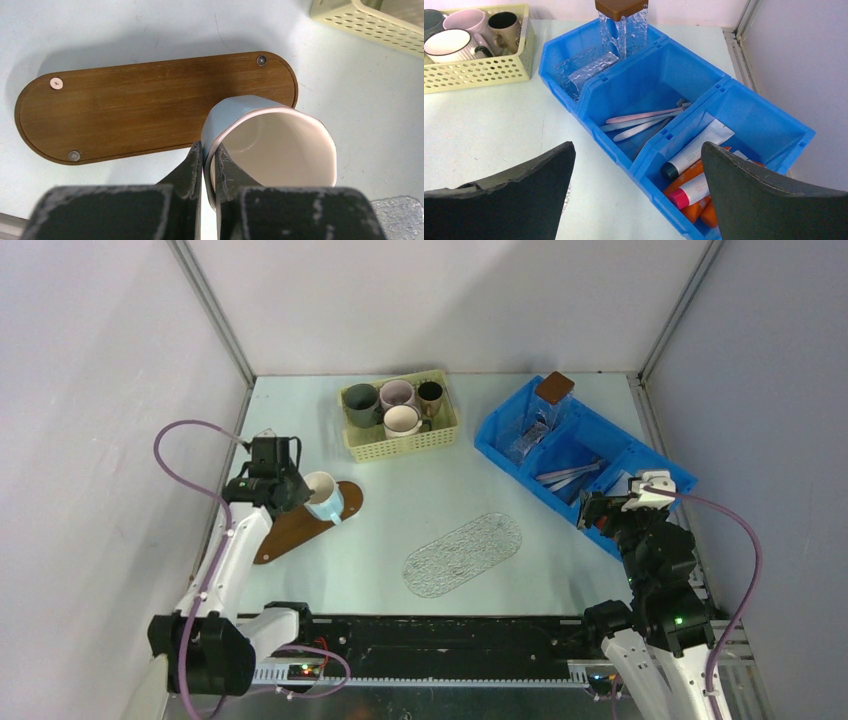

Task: Prepare toiletry sets of a toothbrush and toothpaste on the tray
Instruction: Place the cup on the tray.

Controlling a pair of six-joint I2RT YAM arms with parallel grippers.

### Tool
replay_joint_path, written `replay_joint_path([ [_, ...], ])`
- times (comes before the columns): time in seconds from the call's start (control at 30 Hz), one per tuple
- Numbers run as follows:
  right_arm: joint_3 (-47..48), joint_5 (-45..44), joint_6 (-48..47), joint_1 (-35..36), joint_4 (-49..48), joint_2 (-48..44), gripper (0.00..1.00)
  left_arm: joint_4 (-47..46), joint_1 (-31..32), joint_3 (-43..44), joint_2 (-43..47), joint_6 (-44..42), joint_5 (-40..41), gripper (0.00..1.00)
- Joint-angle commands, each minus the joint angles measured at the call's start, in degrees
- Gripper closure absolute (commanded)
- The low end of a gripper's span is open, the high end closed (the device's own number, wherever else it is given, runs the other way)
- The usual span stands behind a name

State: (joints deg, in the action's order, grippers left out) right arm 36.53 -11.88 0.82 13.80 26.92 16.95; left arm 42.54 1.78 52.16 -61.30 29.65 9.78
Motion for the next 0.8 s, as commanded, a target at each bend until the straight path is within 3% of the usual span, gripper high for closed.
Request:
replay_joint_path([
  [0.0, -0.31, -0.95, -0.58, 0.44, -2.72, -0.47, 0.01, -5.99, 0.73, 3.09, -1.94, 1.25, 0.57, 1.0],
  [0.77, -0.68, -1.59, -0.48, 0.41, -2.81, -0.63, 0.0, -8.47, 2.75, 5.23, -8.91, 1.92, 2.85, 1.0],
])
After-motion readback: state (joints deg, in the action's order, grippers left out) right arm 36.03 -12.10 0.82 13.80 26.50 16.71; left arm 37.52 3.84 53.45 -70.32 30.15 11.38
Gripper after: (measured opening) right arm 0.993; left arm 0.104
